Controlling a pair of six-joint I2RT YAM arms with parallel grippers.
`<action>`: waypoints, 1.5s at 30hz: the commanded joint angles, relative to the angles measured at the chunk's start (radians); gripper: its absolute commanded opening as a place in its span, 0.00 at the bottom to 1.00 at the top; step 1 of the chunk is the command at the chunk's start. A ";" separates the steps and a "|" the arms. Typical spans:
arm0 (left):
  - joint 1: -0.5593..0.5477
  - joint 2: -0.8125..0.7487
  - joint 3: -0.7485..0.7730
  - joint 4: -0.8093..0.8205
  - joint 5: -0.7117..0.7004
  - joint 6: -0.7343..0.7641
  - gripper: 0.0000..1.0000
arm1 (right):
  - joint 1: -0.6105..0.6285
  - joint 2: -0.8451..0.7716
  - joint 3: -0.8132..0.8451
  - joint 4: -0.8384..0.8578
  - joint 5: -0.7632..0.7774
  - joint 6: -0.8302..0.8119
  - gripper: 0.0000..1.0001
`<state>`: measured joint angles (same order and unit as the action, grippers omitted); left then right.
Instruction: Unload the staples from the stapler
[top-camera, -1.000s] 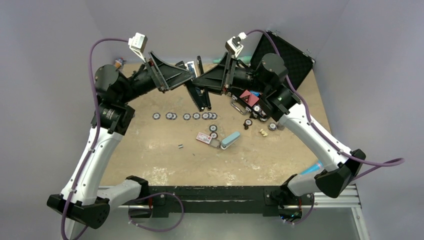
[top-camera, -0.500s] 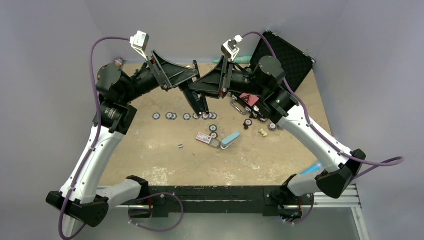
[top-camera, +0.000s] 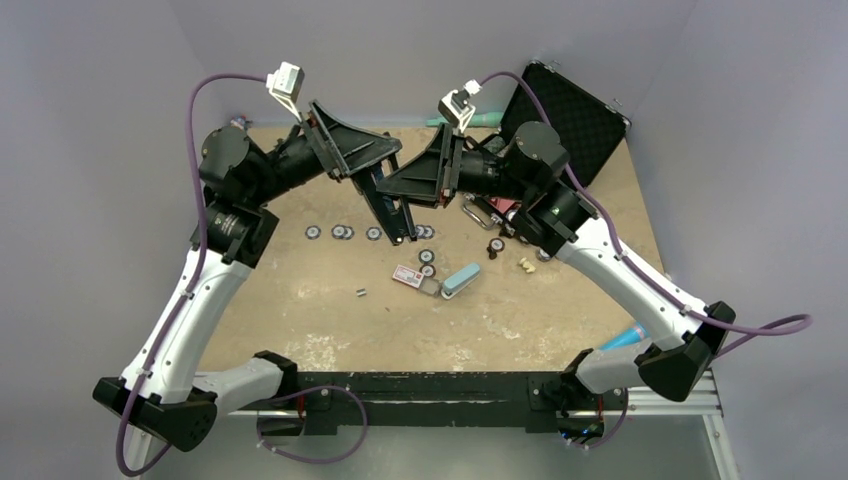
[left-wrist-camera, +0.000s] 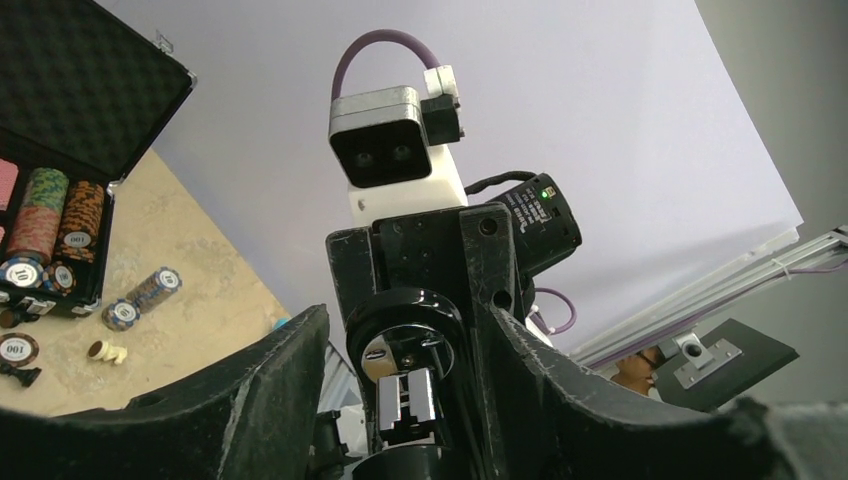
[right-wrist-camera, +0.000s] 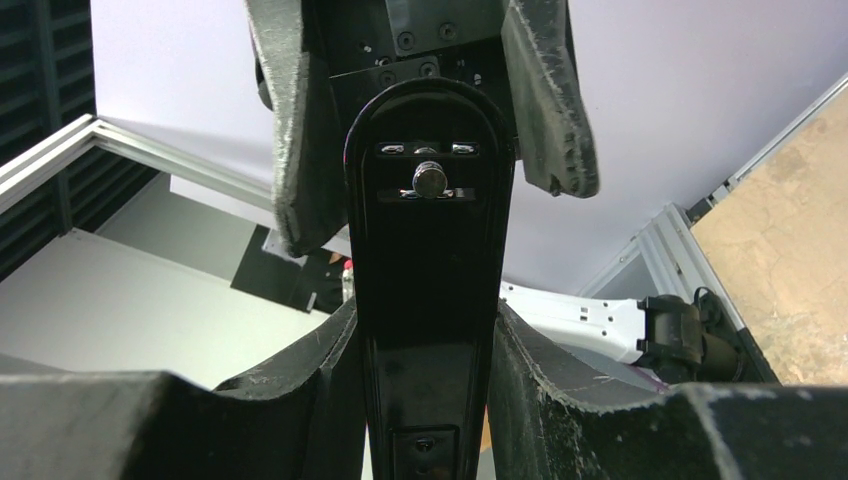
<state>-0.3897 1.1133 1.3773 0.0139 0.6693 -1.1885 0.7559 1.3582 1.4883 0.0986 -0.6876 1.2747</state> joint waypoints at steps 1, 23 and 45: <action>-0.009 -0.009 0.004 0.055 0.013 -0.005 0.62 | 0.022 -0.053 -0.002 0.096 0.038 -0.009 0.00; -0.005 -0.114 0.000 -0.294 -0.046 0.141 0.00 | 0.020 -0.099 0.041 -0.250 0.129 -0.216 0.59; 0.144 -0.171 -0.070 -0.895 -0.285 0.306 0.00 | -0.009 -0.224 -0.083 -0.452 0.271 -0.295 0.58</action>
<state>-0.2718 0.9546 1.3029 -0.7219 0.4908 -0.9413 0.7551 1.1751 1.4174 -0.3046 -0.4671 1.0225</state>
